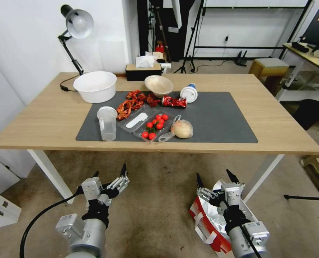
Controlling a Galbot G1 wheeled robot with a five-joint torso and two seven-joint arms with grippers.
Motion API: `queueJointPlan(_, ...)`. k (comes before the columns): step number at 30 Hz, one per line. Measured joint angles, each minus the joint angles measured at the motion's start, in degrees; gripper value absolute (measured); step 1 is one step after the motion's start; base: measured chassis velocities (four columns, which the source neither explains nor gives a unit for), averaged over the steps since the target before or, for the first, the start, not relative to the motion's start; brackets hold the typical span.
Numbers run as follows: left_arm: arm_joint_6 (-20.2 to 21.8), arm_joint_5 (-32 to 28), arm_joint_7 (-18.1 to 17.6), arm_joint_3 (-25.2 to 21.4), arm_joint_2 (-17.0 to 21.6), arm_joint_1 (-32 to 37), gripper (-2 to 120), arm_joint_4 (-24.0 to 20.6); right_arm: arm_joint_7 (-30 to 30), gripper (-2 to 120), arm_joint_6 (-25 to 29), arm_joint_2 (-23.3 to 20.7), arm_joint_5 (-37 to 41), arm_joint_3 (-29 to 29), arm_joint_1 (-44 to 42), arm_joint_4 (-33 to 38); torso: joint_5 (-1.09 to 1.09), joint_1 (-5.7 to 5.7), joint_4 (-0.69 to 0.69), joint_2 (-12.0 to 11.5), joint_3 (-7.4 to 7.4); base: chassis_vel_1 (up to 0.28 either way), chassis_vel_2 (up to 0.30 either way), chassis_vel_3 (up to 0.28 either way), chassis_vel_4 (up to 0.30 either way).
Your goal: Pick up the food delivery bag from the floor and place it on the table.
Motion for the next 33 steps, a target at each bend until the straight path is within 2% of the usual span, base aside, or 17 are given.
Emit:
queueJointPlan(7,-0.01,0.15,0.05,0.08,0.01,0.0,100,0.06,0.02,100,0.03,0.0,0.25,0.0,0.09,-0.38,0.0,-0.78,0.0,-1.82,-1.05,0.0,0.0,0.0,0.0)
queueJointPlan(17,-0.88,5.66,1.45,-1.52,3.0,-0.7,100,2.01,-0.4,100,0.21,0.0,0.71,0.32,0.25,-1.12,0.0,-1.98,0.0,-4.69,-2.72,0.0,0.0,0.0,0.0)
queueJointPlan(26,-1.62,11.63,2.16,-2.33,3.7,-0.92,100,3.3,-1.11,100,1.31,0.0,-0.26,0.89,0.4,-1.92,0.0,-2.95,0.0,-6.88,-3.94,0.0,0.0,0.0,0.0)
queueJointPlan(33,-2.44,13.98,2.44,-2.34,3.49,-0.85,100,3.69,-1.47,100,1.44,0.0,-0.55,0.89,0.52,-2.0,0.0,-3.66,0.0,-8.68,-5.02,0.0,0.0,0.0,0.0)
